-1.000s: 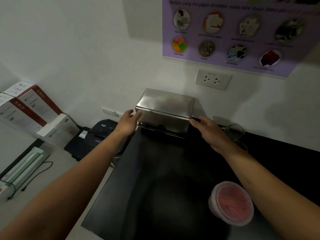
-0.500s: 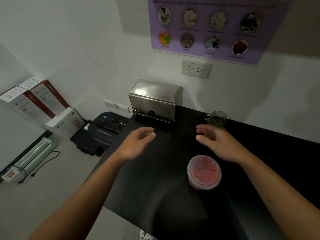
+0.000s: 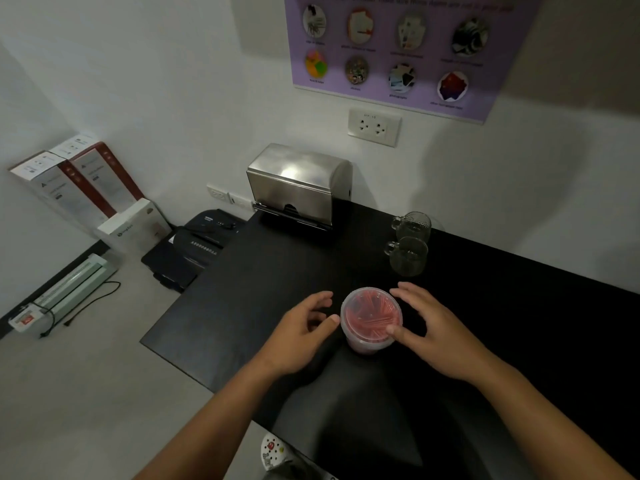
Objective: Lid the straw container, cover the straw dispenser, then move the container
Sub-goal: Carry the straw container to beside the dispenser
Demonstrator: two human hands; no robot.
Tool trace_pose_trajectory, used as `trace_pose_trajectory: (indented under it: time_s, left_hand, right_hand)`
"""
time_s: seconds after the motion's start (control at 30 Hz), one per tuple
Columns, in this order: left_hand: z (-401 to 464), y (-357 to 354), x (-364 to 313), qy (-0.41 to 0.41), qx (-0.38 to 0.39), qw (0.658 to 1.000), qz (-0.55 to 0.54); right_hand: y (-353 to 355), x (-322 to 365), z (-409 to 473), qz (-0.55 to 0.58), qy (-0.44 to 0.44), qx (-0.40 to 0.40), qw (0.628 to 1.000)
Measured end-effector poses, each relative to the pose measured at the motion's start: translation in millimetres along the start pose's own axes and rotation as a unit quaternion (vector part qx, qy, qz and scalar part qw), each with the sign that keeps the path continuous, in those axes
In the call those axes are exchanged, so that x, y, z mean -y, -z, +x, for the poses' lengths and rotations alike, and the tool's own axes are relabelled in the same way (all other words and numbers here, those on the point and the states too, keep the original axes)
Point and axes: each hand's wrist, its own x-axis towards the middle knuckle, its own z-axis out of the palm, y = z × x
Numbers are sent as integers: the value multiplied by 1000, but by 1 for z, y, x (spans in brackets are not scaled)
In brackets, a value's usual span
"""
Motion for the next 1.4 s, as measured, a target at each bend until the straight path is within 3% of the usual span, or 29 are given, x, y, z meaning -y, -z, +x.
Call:
trace_pose_trajectory:
  time_s: [0.33, 0.57, 1.13, 1.4]
  left_hand:
    - [-11, -51, 13, -15, -39, 998, -35]
    - [-9, -59, -2, -97, -42, 992, -68]
    - [56, -28, -5, -52, -54, 994, -79]
    - [114, -9, -13, -67, -44, 996, -44]
  right_hand:
    - [-36, -21, -11, 6, -8, 20, 1000]
    - [-46, -19, -3, -6, -15, 14, 1000]
    - [-32, -15, 68, 38, 5, -20, 999]
    - [-8, -20, 133, -53, 10, -23, 998]
